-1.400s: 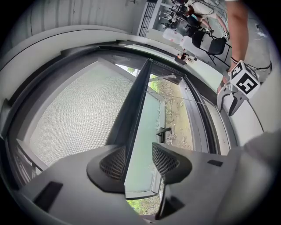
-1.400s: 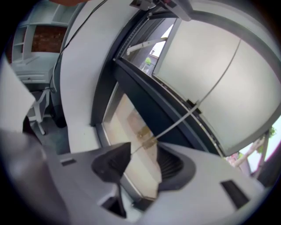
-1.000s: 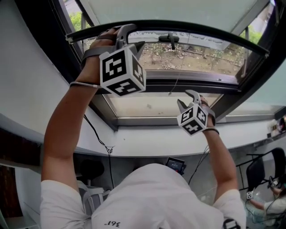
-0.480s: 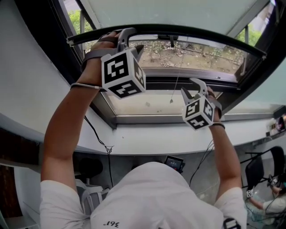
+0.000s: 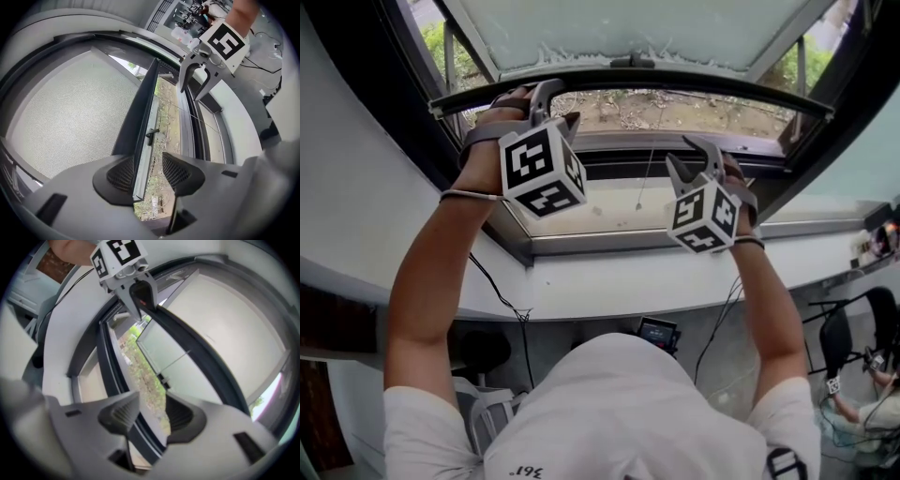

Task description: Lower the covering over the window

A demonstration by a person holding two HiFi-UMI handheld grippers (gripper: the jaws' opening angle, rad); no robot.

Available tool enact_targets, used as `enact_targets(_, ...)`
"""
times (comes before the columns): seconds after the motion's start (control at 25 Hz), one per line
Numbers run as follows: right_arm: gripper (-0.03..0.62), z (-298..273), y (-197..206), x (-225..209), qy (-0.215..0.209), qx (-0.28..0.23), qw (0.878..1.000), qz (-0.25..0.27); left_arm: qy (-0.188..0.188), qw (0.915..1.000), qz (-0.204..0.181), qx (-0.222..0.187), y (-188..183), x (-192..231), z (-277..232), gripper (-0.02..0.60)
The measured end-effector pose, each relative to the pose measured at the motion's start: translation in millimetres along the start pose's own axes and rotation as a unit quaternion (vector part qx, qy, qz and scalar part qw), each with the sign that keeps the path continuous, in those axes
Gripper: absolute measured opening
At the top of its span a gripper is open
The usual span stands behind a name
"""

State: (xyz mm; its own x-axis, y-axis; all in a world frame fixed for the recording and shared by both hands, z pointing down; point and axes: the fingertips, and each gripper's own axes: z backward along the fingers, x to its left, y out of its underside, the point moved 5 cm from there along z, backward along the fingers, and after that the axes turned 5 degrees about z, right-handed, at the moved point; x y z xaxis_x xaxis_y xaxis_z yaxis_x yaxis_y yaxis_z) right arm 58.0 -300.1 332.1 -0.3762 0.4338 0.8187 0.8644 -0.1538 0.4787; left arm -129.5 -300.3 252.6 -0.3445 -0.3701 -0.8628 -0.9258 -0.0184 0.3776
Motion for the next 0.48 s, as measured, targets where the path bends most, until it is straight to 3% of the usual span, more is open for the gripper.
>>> enact_targets(0.2, 0.178, 3.3, -14.6, -34.3, 0.055, -0.025, 0.998, 0.006, 0.003, 1.0, 0.005, 0.003, 2.9, -2.1, -1.6, 0.183)
enact_targets(0.48, 0.151, 3.7, -19.2, -87.1, 0.138, -0.01, 0.988, 0.069, 0.007, 1.0, 0.005, 0.004, 2.5, -1.9, -5.1, 0.183)
